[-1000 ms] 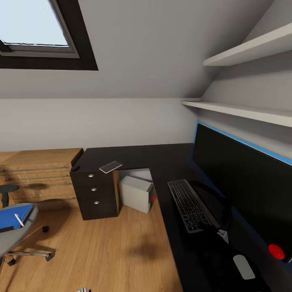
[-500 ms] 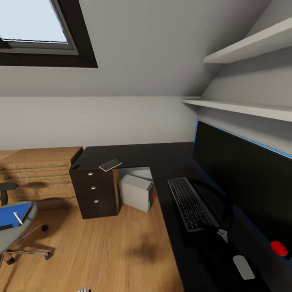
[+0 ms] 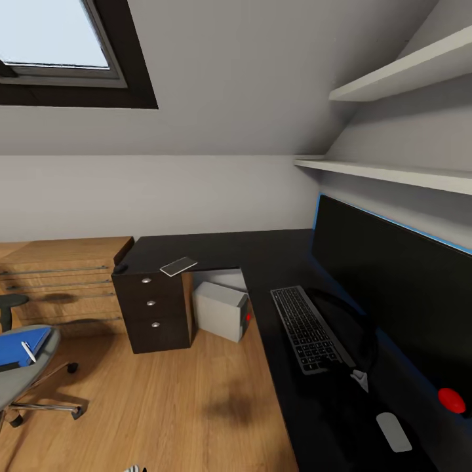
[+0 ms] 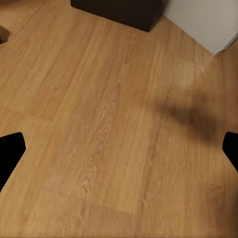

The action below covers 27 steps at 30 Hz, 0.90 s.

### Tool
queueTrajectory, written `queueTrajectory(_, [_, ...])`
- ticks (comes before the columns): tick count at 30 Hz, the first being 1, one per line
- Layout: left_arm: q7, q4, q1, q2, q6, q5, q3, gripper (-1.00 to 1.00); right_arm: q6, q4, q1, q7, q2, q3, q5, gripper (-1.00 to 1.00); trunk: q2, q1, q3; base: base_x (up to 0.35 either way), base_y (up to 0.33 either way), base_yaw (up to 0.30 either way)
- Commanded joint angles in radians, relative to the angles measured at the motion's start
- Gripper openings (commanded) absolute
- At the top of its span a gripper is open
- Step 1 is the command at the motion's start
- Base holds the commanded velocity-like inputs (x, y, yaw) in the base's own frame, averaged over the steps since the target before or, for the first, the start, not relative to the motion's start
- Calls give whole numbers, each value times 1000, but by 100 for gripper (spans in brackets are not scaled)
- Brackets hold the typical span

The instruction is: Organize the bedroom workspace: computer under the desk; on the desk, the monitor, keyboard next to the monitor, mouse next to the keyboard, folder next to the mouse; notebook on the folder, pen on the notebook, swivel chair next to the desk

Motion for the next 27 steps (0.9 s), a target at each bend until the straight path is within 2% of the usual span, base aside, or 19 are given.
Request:
queueTrajectory(1, [1, 0, -1, 0, -3, 5, -1, 100, -1, 3, 0, -82, 0, 1, 30, -100, 0, 0, -1, 0, 0, 0])
queueTrajectory(24, [1, -1, -1, 2, -4, 6, 2, 100, -1, 3, 0, -84, 0, 1, 30, -100, 0, 0, -1, 0, 0, 0])
queueTrajectory(25, [1, -1, -1, 2, -4, 6, 3, 100, -1, 3, 0, -84, 0, 1, 30, 100, 0, 0, -1, 0, 0, 0])
queueTrajectory(27, [1, -1, -1, 2, -4, 6, 3, 100, -1, 3, 0, -84, 0, 1, 30, 100, 0, 0, -1, 0, 0, 0])
